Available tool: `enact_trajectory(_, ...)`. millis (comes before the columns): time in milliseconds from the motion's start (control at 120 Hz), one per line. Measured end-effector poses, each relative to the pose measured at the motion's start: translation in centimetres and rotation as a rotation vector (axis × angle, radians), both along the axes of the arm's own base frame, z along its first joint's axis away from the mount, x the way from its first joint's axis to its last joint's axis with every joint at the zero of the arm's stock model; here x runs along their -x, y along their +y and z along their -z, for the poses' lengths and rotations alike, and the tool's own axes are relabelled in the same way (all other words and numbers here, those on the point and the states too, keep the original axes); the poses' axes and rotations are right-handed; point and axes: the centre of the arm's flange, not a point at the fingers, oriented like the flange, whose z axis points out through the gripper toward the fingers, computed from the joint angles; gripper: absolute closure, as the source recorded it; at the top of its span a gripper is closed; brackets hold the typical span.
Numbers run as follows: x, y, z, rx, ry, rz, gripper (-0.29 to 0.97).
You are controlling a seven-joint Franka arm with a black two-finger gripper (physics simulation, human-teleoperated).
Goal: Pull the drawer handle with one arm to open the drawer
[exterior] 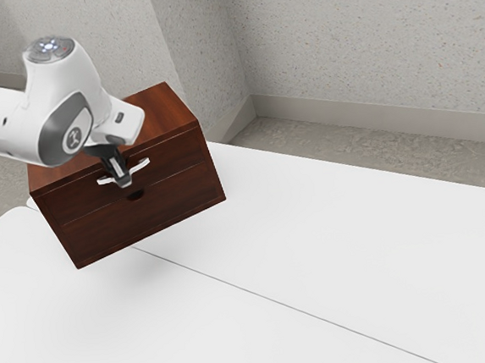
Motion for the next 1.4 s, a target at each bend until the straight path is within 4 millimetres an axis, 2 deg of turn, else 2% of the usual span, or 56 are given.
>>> enact_trajectory(233, -0.2, 0.1, 0.5, 0.001, 0.007, -0.005, 0.51)
enact_trajectory(842, 0.1, -0.1, 0.3, 0.005, 0.004, -0.008, 0.63)
enact_trajectory(1400, 1.3, -1.6, 0.6, 0.026, 0.013, 0.006, 0.64)
